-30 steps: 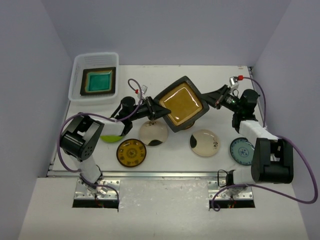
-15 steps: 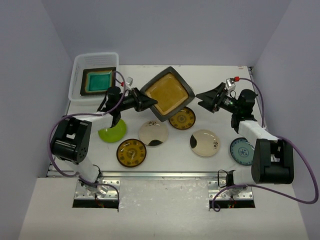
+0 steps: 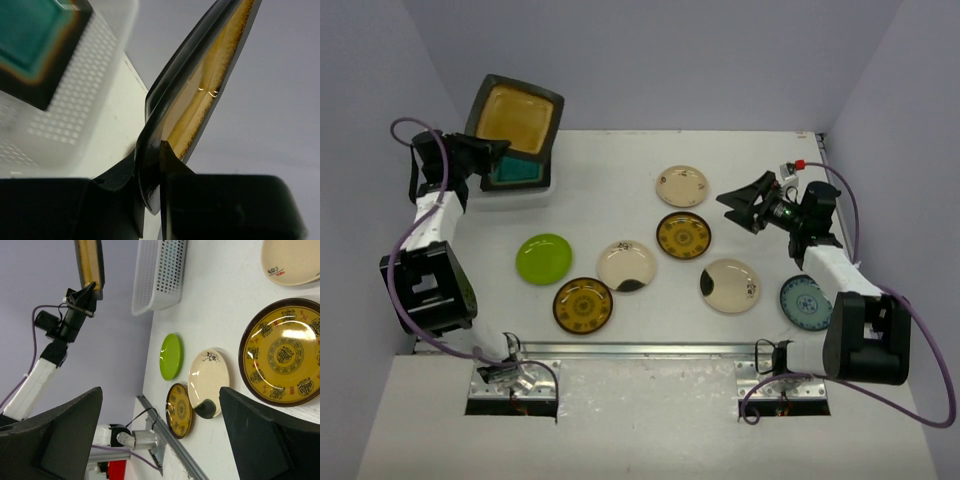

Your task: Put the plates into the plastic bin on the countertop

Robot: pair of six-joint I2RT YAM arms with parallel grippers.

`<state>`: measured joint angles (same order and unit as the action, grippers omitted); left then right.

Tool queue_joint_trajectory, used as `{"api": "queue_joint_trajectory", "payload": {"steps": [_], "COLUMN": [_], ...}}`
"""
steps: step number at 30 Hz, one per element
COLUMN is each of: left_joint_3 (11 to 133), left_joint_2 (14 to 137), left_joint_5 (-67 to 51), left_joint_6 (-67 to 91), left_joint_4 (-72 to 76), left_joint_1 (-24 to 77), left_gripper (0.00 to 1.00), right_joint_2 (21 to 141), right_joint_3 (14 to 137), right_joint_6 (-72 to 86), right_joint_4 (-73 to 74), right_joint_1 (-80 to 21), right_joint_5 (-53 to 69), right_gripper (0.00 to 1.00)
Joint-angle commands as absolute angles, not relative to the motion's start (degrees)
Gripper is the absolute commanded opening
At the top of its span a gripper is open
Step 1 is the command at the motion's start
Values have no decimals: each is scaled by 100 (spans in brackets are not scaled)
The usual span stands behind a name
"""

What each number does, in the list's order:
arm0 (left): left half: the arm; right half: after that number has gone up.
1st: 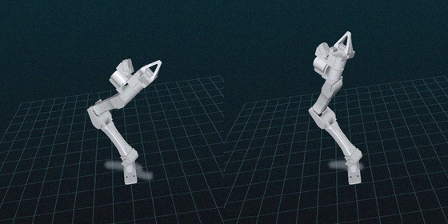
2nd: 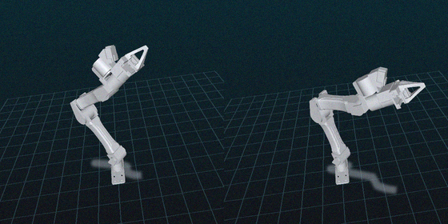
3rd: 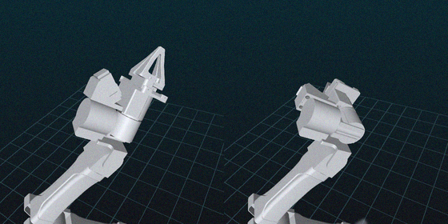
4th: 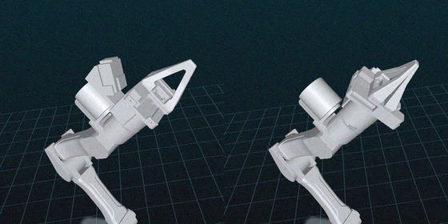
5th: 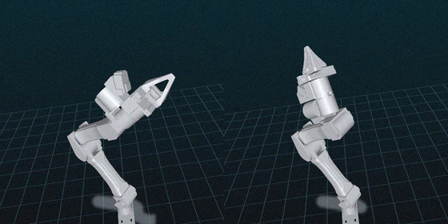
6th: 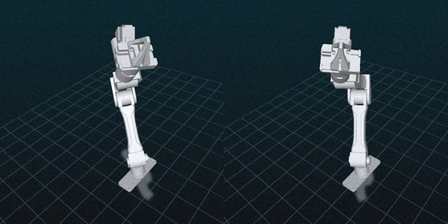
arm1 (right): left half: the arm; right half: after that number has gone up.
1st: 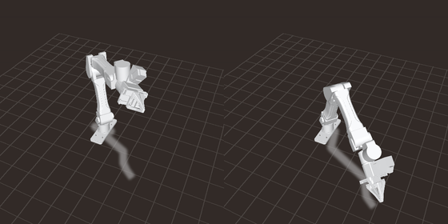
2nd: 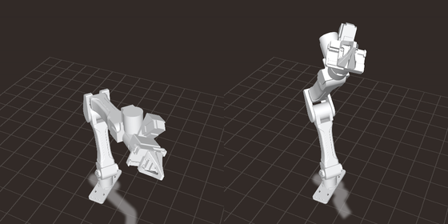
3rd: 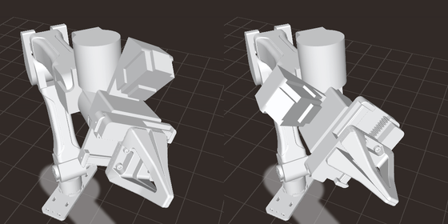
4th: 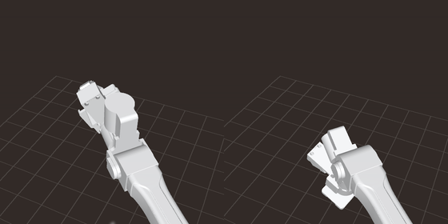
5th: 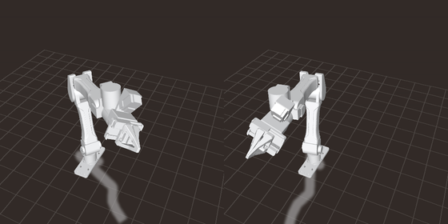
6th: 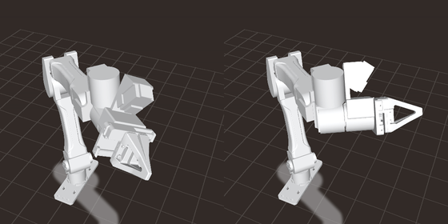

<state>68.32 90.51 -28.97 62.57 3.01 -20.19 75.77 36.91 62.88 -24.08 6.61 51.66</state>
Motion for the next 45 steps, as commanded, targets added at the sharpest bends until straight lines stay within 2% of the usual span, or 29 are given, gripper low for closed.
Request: {"api": "queue_joint_trajectory", "payload": {"steps": [1, 9, 20, 24, 25, 26, 28, 29, 30, 31, 32, 40, 45], "left_joint_3": [7839, 9093, 9493, 9674, 9743, 9756, 9760, 9741, 9698, 9589, 9531, 9622, 9392], "left_joint_2": [9714, 11194, 11785, 12059, 12119, 12164, 12173, 12155, 12073, 11969, 11926, 11927, 11555], "left_joint_5": [-2457, -2494, -1966, -1920, -1961, -1969, -1906, -1858, -1794, -1714, -1681, -1330, -1373], "left_joint_6": [6112, 6196, 6529, 6702, 6743, 6750, 6772, 6747, 6702, 6678, 6661, 6278, 6182], "left_joint_4": [-282, -558, -713, -788, -798, -800, -922, -939, -995, -1007, -1035, -1900, -1918], "left_joint_1": [-2516, -2712, -2218, -2063, -2035, -2016, -1969, -1961, -1931, -1920, -1906, -1892, -1890], "left_gripper": [0, 0, 4, 13, 24, 26, 51, 57, 67, 92, 100, 100, 100], "right_joint_2": [7333, 7323, 7659, 7731, 7749, 7759, 7778, 7782, 7797, 7803, 7815, 7862, 7874], "right_joint_3": [3613, 3513, 3228, 3167, 3150, 3147, 3144, 3138, 3138, 3138, 3134, 3169, 3313], "right_joint_6": [6049, 6030, 6398, 6456, 6467, 6462, 6460, 6460, 6465, 6488, 6512, 6654, 6294], "right_joint_4": [-2349, -2420, -3062, -3200, -3229, -3234, -3226, -3230, -3248, -3271, -3306, -3475, -3043], "right_joint_1": [668, 668, 673, 668, 668, 668, 668, 668, 668, 668, 671, 659, 575], "right_joint_5": [5282, 5352, 5462, 5508, 5518, 5520, 5535, 5534, 5553, 5548, 5546, 5605, 5535], "right_gripper": [99, 99, 99, 99, 99, 99, 99, 99, 99, 99, 99, 99, 99]}}
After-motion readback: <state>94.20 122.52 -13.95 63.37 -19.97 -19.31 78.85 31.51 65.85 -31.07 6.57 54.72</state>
